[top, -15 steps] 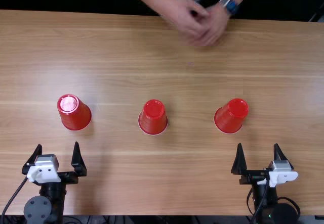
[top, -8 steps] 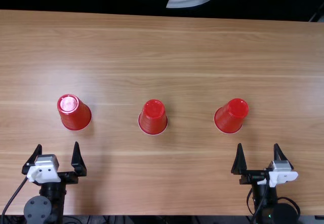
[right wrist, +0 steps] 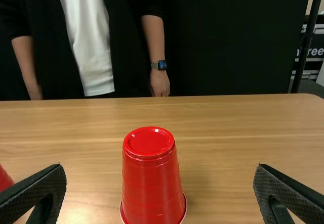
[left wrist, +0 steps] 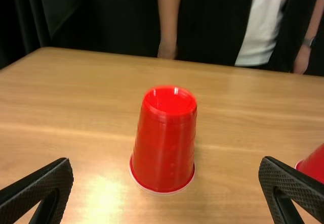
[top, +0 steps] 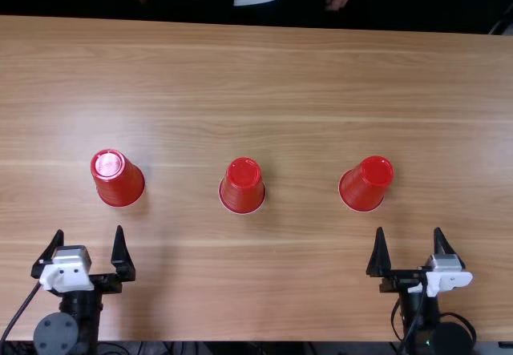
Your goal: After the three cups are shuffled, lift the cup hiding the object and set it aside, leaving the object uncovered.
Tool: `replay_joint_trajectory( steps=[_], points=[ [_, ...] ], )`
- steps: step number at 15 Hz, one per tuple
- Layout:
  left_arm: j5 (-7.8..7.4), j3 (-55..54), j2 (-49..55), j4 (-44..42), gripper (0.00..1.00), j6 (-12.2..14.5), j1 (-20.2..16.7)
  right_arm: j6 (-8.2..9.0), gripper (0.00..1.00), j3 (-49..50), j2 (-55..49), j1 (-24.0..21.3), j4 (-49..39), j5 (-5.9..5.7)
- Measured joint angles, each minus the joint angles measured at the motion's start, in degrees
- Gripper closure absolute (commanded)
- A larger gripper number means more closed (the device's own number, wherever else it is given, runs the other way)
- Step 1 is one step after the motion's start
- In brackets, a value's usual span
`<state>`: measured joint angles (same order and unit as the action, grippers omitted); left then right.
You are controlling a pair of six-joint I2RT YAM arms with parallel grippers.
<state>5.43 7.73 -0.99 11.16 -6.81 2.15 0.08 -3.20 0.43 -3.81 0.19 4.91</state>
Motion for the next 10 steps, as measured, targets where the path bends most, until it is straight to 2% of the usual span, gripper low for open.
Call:
replay_joint_trajectory(
  steps=[3, 4, 7, 10],
  points=[
    [-0.04, 11.1, -7.67, 4.61, 0.0, 2.58, 0.0, -0.04, 0.0, -8.66, 0.02, 0.0, 2.95, 0.02],
    [-0.02, 14.88, -10.47, 8.17, 0.0, 4.42, 0.0, -0.13, 0.0, -13.16, 1.03, 0.0, 5.79, -0.02],
    [0.2, 25.59, -18.38, 16.98, 0.0, 8.28, 0.0, -0.22, 0.0, -25.35, 11.61, -0.11, 16.52, 0.0],
    [0.39, 39.54, -28.61, 27.89, 0.0, 9.46, 0.0, -0.24, 0.0, -36.22, 19.69, -0.09, 24.06, 0.02]
  ],
)
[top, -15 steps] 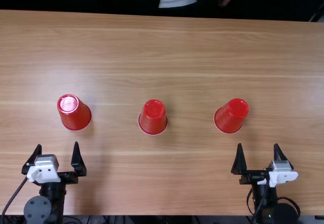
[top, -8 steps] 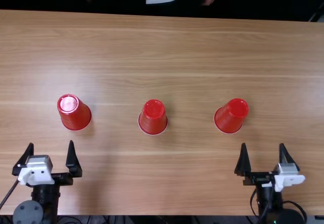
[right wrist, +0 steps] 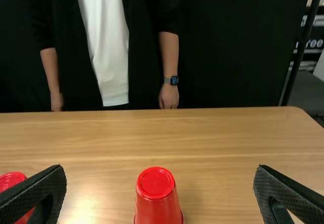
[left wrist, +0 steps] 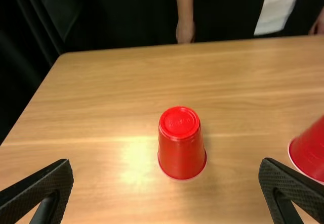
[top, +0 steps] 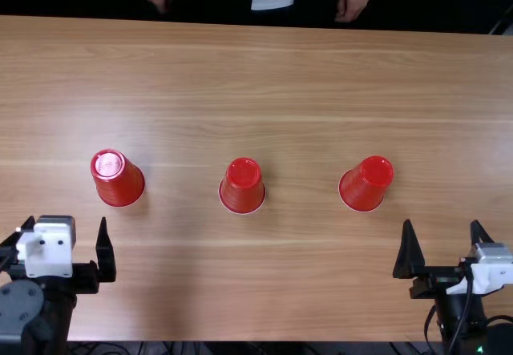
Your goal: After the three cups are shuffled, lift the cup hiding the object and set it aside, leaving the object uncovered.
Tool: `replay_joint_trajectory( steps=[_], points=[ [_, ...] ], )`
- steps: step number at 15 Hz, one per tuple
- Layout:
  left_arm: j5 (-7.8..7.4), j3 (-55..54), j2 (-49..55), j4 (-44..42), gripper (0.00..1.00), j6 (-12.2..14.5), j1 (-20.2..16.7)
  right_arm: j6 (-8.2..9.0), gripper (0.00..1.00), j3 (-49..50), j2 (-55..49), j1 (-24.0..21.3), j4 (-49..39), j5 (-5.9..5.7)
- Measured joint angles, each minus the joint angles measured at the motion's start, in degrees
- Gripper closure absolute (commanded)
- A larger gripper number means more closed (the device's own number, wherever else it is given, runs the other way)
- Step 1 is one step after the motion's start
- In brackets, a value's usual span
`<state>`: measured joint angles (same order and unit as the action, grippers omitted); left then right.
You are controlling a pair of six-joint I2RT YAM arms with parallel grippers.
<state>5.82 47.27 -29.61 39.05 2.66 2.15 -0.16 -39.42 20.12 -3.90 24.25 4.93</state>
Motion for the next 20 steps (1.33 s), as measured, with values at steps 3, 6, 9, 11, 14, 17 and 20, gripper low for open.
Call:
replay_joint_trajectory(
  steps=[3, 6, 9, 11, 14, 17, 20],
  points=[
    [0.0, 13.14, -10.12, 10.32, 0.0, 0.33, 0.0, -1.07, 0.0, -9.51, 7.98, -0.02, 9.31, 0.0],
    [-0.04, 23.17, -18.73, 18.84, 0.0, 0.33, 0.0, -1.53, 0.0, -18.14, 16.7, 0.0, 15.41, -0.02],
    [-0.02, 31.69, -26.86, 25.75, 0.0, 0.28, 0.0, -1.64, 0.0, -25.46, 24.87, 0.0, 24.59, 0.02],
    [-0.02, 34.8, -30.67, 31.21, 0.0, 0.31, 0.0, -1.66, 0.0, -28.61, 29.92, -0.02, 30.82, 0.0],
    [-0.02, 37.64, -35.85, 38.23, 0.0, -1.07, 0.0, -2.1, 0.0, -31.26, 35.8, 0.0, 35.8, 0.0],
    [-0.02, 37.92, -37.46, 40.11, 0.0, -3.67, -0.02, -3.21, 0.0, -31.52, 38.45, 0.0, 37.38, 0.0],
    [-0.02, 38.27, -39.19, 43.41, 0.0, -4.48, 0.0, -4.46, 0.0, -31.63, 40.63, 0.55, 38.71, 0.02]
  ],
)
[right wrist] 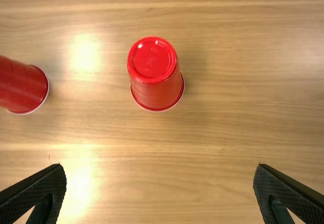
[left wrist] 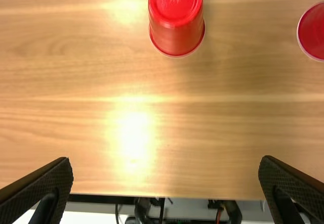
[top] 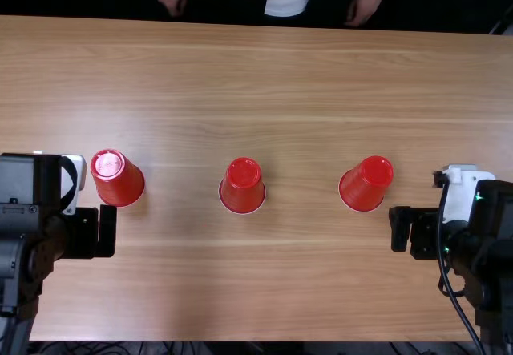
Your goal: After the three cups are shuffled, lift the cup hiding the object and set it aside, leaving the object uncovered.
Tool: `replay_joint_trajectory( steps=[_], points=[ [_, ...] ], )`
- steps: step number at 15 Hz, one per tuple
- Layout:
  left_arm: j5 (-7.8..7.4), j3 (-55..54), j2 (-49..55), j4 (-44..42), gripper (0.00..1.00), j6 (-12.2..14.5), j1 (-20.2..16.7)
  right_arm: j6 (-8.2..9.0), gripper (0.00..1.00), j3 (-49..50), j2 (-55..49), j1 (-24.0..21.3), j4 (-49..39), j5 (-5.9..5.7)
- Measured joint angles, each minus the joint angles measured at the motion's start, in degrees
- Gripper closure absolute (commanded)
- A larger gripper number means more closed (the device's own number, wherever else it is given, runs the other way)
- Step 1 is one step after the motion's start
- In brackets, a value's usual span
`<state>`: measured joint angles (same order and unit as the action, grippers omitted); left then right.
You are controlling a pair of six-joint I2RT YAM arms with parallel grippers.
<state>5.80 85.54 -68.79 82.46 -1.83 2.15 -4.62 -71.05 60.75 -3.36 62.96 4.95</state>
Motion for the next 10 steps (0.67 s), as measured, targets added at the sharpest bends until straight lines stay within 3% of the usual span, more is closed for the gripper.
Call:
replay_joint_trajectory(
  steps=[6, 10],
  points=[
    [0.0, 0.0, -0.15, 0.31, 0.0, -0.15, 0.0, -0.59, 0.0, -3.89, 10.29, 0.0, -1.2, 0.0],
    [0.0, 0.0, -0.15, 0.35, 0.0, -0.11, 0.0, -0.68, 0.0, -3.93, 18.18, 1.92, -8.02, -0.02]
  ],
)
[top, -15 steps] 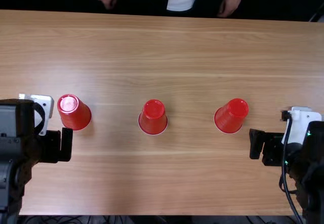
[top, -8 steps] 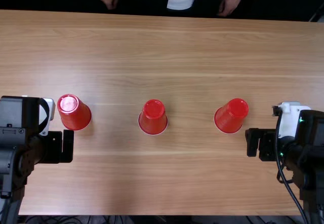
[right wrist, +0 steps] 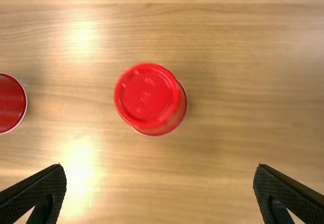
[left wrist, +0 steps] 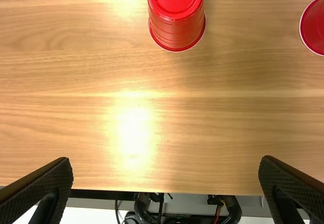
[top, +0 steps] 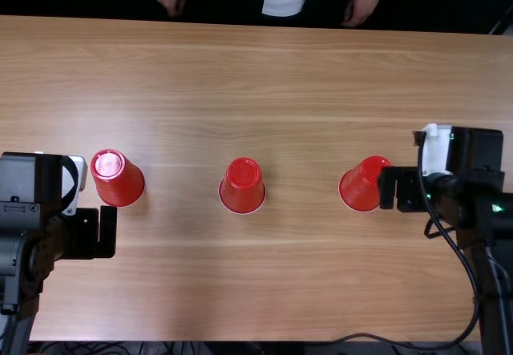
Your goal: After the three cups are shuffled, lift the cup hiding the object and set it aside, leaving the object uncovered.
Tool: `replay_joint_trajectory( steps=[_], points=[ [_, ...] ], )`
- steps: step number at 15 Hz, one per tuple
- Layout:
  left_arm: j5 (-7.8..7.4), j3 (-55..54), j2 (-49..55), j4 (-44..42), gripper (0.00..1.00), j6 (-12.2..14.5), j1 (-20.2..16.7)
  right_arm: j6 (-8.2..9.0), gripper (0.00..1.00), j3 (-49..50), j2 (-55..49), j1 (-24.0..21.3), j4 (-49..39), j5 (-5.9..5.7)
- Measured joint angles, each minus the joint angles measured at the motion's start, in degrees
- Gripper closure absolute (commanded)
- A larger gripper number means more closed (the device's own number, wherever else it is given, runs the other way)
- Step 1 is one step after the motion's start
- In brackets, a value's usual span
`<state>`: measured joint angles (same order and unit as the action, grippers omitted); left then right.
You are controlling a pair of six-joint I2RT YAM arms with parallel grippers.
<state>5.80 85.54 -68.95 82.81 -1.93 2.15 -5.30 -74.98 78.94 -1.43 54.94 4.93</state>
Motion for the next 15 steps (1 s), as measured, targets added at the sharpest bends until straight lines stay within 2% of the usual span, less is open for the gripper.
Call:
replay_joint_trajectory(
  steps=[3, 7, 15],
  points=[
    [0.02, 0.0, 0.0, 0.0, 0.0, -0.04, 0.0, -0.07, 0.0, 0.0, 5.25, 2.1, -2.97, 0.2],
    [0.02, 0.0, 0.0, 0.0, 0.0, -0.04, 0.0, -0.11, 0.0, 0.0, 11.41, 2.1, -6.34, 0.2],
    [-0.02, 0.0, 0.02, 1.33, 0.0, -0.04, 0.0, -0.15, 0.0, 0.0, 19.76, 2.08, -7.17, 0.17]
  ],
)
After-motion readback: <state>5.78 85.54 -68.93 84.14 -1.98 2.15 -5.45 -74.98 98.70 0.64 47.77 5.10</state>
